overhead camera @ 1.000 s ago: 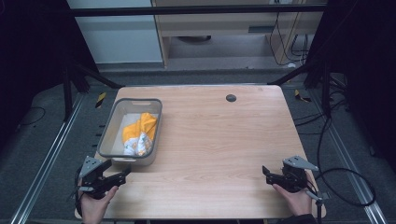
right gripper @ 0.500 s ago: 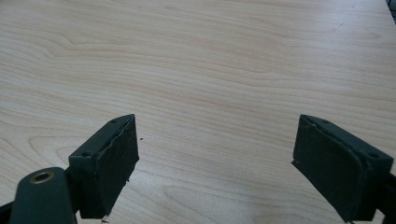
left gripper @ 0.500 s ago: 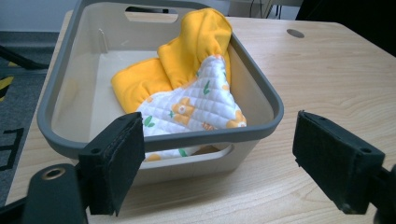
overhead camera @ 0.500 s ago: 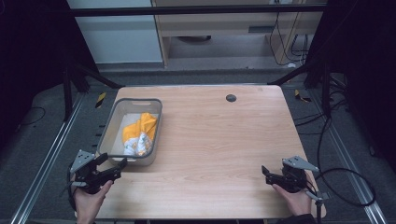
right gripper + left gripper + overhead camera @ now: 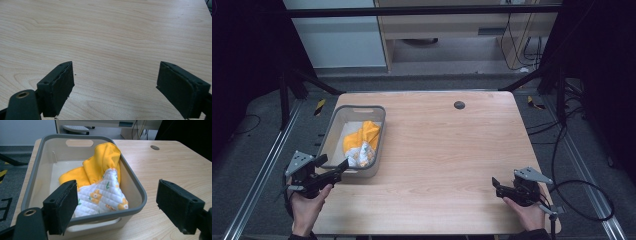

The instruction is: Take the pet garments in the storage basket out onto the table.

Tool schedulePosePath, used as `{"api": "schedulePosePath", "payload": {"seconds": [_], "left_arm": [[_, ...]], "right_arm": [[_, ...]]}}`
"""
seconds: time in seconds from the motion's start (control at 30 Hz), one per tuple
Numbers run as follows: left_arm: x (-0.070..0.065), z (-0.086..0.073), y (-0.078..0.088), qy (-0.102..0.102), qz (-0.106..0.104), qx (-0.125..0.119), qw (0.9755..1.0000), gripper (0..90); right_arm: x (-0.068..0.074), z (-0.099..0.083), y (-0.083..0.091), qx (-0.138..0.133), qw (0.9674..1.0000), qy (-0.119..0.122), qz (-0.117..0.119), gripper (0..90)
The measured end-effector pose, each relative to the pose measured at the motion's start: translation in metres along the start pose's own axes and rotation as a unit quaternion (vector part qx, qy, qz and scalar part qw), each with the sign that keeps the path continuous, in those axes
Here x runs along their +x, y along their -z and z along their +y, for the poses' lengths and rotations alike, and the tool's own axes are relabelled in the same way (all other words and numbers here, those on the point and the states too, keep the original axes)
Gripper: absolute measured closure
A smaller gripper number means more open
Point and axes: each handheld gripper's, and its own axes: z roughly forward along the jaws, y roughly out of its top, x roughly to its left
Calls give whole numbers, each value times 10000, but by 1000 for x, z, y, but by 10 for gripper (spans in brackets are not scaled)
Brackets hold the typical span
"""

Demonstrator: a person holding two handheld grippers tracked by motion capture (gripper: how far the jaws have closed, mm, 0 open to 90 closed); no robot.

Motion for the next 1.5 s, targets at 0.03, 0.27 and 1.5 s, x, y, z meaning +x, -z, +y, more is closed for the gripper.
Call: {"api": "schedulePosePath", "payload": {"seconds": [0.03,0.27,1.5], "left_arm": [[0,1,-1,-13,3,8,10000,174],[1,13,-11,-86,-1,123,9999,174],[3,57,-56,-399,124,784,9960,199]], "right_arm": [[0,0,0,-19,10000,0,-8,140],[1,1,-1,12,10000,41,18,141],[3,3,-4,104,9999,91,87,156]]}}
